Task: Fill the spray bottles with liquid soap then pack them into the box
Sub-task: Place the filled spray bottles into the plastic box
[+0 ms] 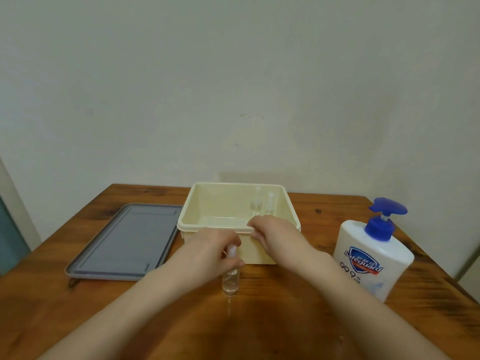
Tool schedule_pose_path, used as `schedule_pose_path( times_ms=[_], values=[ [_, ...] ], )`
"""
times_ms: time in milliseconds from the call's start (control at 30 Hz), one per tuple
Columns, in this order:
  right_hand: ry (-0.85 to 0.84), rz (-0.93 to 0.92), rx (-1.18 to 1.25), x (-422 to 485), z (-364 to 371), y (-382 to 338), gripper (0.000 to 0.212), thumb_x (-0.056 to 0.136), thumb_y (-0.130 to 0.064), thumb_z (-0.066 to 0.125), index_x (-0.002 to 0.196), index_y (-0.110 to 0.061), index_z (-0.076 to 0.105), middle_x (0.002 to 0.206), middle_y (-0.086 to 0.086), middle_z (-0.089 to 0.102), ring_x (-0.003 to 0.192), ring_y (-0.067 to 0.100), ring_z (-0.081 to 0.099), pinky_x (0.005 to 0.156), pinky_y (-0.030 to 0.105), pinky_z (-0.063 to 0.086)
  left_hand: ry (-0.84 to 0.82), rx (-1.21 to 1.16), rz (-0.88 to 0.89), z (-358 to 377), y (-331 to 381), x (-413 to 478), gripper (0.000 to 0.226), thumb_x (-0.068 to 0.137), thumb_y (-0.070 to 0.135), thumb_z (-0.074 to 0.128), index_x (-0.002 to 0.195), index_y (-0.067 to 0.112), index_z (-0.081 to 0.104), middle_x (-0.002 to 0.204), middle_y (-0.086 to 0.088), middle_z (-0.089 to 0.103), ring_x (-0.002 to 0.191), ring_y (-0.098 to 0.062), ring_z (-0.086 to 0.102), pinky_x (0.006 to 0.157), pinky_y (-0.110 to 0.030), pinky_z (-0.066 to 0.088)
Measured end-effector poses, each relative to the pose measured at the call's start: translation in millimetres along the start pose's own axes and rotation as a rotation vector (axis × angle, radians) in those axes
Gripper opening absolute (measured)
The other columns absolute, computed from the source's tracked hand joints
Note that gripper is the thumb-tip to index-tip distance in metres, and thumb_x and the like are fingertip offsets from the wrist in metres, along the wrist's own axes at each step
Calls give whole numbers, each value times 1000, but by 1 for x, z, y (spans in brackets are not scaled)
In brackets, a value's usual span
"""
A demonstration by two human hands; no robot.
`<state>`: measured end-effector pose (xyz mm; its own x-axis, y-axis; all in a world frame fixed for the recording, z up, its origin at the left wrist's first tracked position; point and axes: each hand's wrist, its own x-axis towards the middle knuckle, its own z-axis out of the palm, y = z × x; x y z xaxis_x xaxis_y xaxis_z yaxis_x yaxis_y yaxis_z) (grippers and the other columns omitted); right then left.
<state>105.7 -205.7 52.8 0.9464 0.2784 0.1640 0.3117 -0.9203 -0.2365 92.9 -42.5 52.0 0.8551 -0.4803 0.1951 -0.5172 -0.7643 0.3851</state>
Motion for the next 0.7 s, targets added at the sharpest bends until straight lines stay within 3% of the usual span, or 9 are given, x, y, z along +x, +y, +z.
schedule_pose_path(
  times_ms=[167, 333, 400, 467, 567, 700],
  values=[
    [0, -6, 0, 0, 0, 1, 31, 99, -20, 36, 125, -13, 51, 119, 9, 60, 107, 27, 56, 91, 38, 43, -28, -65, -6, -28, 2, 7, 33, 79, 34, 67, 108, 18, 64, 95, 5, 66, 84, -5, 59, 71, -16, 45],
    [1, -26, -14, 0, 0, 1, 29, 100, -20, 34, 122, -12, 51, 113, 8, 60, 100, 27, 58, 86, 36, 44, 285, -368, -25, -92, 5, 29, 19, 75, 22, 72, 93, 17, 66, 71, 7, 67, 56, 3, 63, 55, -8, 48],
    [-5, -30, -24, 0, 0, 1, 30, 100, -19, 33, 123, -12, 50, 114, 9, 60, 101, 28, 57, 89, 38, 43, 394, -342, -36, -99, 1, 51, 19, 76, 21, 72, 93, 16, 64, 70, 6, 66, 53, -1, 63, 55, -9, 49],
    [-7, -35, -27, 1, 1, 2, 31, 100, -19, 32, 125, -13, 49, 116, 9, 59, 103, 28, 57, 91, 38, 42, 432, -243, -77, -91, -6, 77, 25, 76, 23, 72, 98, 14, 62, 75, 3, 64, 62, -6, 61, 60, -14, 45],
    [-13, -42, -31, 1, 0, 2, 32, 101, -19, 31, 128, -14, 47, 119, 8, 58, 104, 27, 56, 90, 36, 42, 383, -140, -111, -61, -20, 114, 29, 77, 19, 71, 100, 6, 59, 83, -1, 58, 78, -15, 52, 56, -21, 32],
    [-17, -51, -37, 2, -1, 2, 31, 101, -18, 30, 128, -14, 46, 116, 8, 58, 101, 28, 55, 87, 36, 41, 222, -119, -111, -20, -40, 145, 25, 76, 15, 72, 94, 4, 58, 79, -2, 56, 79, -21, 53, 59, -25, 38]
  ],
)
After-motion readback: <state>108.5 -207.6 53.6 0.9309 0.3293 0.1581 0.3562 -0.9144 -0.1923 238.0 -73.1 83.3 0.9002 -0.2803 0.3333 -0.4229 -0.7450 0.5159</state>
